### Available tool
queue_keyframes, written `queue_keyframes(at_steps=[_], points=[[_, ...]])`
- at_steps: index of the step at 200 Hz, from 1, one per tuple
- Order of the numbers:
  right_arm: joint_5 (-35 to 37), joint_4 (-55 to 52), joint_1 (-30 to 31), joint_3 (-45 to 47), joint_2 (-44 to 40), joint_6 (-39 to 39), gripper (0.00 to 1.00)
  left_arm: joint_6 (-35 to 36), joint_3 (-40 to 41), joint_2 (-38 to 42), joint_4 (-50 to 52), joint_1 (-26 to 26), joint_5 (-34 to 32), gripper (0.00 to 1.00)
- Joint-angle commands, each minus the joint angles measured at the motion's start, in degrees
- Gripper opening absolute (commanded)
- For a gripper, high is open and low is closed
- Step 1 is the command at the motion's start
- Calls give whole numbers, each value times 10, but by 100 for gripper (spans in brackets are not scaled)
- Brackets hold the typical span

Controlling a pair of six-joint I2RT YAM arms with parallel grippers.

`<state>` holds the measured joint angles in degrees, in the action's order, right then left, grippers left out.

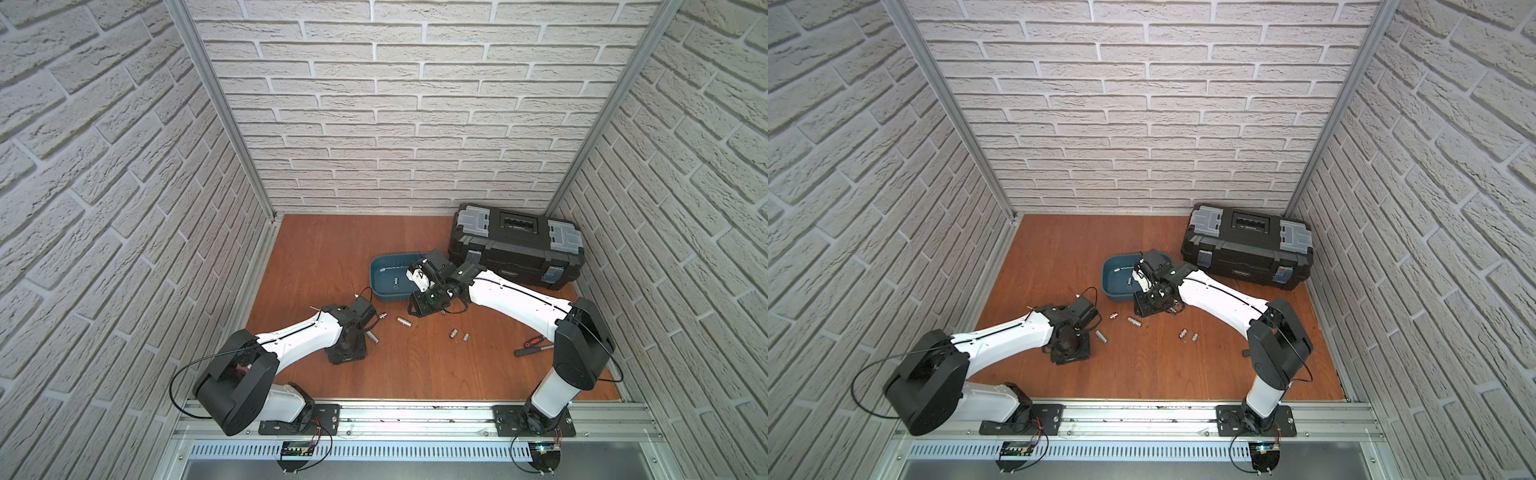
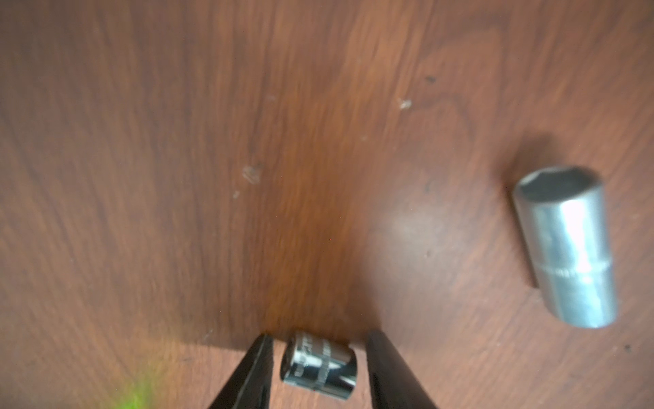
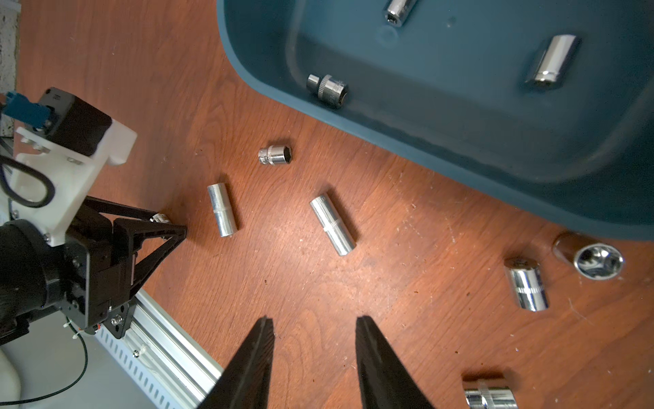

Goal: Put the socket on the desktop into the storage box
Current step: Pick up the socket head from the center of the board.

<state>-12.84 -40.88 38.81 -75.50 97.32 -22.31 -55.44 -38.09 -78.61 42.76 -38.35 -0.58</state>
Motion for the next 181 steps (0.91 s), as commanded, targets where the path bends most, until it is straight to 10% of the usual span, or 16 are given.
queue_keyframes(at_steps=[1,181], points=[[-1,16,-1,-4,6,-8,44,8,17,-19,-6,0,6,42],[-20,32,-19,21,-33,-22,44,41,-97,-18,29,24,-12,25]])
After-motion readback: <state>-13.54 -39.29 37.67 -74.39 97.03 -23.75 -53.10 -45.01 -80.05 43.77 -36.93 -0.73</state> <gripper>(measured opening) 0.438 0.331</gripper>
